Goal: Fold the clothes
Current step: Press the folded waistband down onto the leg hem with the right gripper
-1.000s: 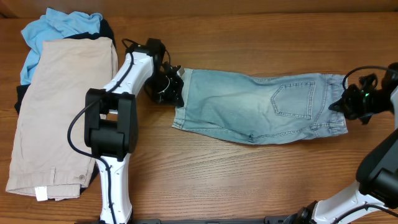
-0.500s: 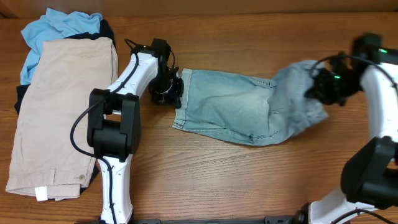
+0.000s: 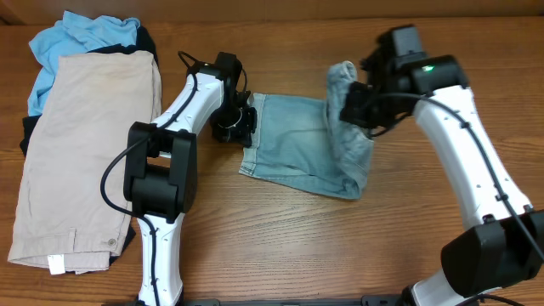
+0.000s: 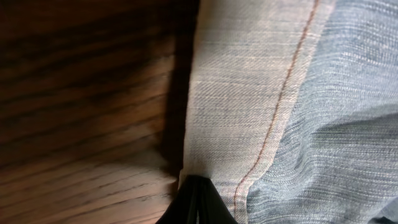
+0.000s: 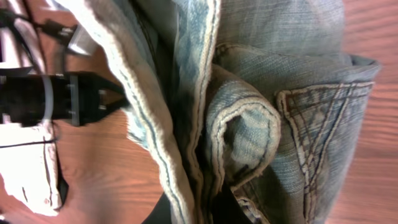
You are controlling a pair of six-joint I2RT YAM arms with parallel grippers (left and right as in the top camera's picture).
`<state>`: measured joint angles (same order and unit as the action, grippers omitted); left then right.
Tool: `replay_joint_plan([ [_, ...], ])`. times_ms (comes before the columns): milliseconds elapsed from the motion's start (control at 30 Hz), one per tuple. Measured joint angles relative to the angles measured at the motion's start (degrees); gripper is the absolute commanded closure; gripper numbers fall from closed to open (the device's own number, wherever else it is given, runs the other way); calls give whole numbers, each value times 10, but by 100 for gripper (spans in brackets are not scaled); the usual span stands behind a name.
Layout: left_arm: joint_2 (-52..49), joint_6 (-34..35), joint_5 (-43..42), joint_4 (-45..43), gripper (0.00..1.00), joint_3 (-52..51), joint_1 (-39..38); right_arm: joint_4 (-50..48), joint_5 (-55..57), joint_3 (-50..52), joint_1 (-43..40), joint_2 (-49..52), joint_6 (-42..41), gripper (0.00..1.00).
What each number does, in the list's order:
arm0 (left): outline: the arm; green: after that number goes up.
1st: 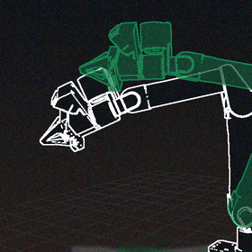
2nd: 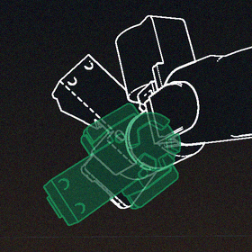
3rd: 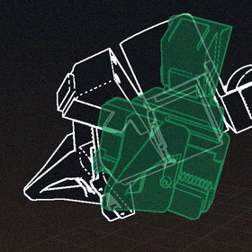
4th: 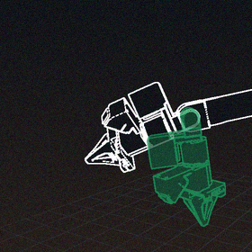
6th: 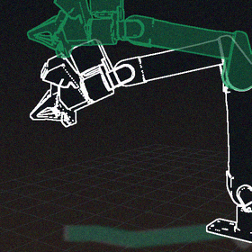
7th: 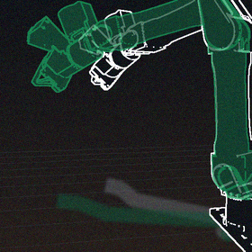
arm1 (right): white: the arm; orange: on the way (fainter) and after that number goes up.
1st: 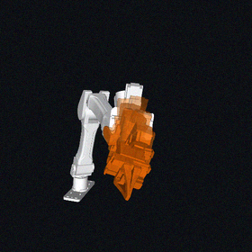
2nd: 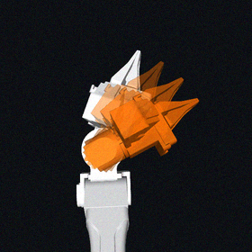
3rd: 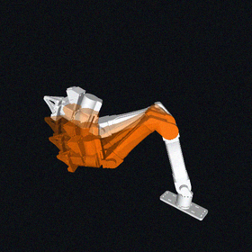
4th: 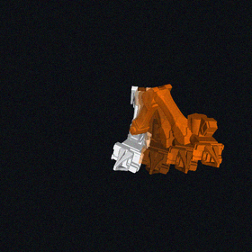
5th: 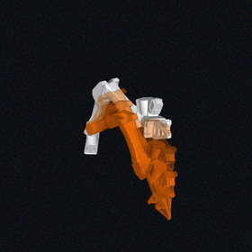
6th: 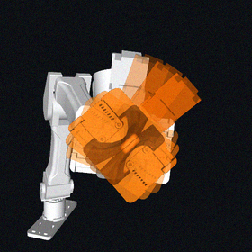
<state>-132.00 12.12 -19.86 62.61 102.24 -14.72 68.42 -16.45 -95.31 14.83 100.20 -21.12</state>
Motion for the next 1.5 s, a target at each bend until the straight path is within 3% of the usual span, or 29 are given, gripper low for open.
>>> replay_joint_plan([
  [333, 0, 0, 1, 0, 96, 0, -3, -85, 102, -3, 119, 39, -122, 96],
  [400, 0, 0, 0, 8, 91, 1, -2, -96, 109, -3, 126, 63, -134, 96],
  [467, 0, -3, 0, 33, 84, 3, -2, -105, 112, -3, 132, 92, -142, 82],
  [633, 0, -12, 2, 135, 41, 53, 18, -120, 108, -3, 140, 139, -158, 52],
  [700, 0, -22, 12, 180, 31, 104, 39, -124, 102, -3, 142, 145, -164, 46],
  [900, 0, -23, 34, 250, 20, 258, 102, -110, 76, -8, 133, 145, -161, 33],
  [967, 0, -22, 38, 262, 17, 299, 121, -86, 61, -13, 122, 141, -150, 24],
  [1067, 0, -22, 43, 266, 15, 346, 140, -39, 45, -18, 97, 121, -129, 19],
  [1233, 0, -22, 45, 252, 14, 365, 143, 8, 42, -24, 74, 78, -97, 22],
  [1300, 0, -22, 45, 245, 14, 365, 140, -12, 49, -21, 77, 72, -87, 34],
  [1333, 0, -22, 45, 242, 14, 365, 139, -28, 51, -16, 78, 71, -87, 50],
  [1367, 0, -22, 45, 240, 14, 365, 137, -45, 54, -9, 81, 71, -83, 59],
  [1500, 0, -22, 50, 233, 14, 365, 129, -113, 61, 48, 92, 71, -88, 69],
])
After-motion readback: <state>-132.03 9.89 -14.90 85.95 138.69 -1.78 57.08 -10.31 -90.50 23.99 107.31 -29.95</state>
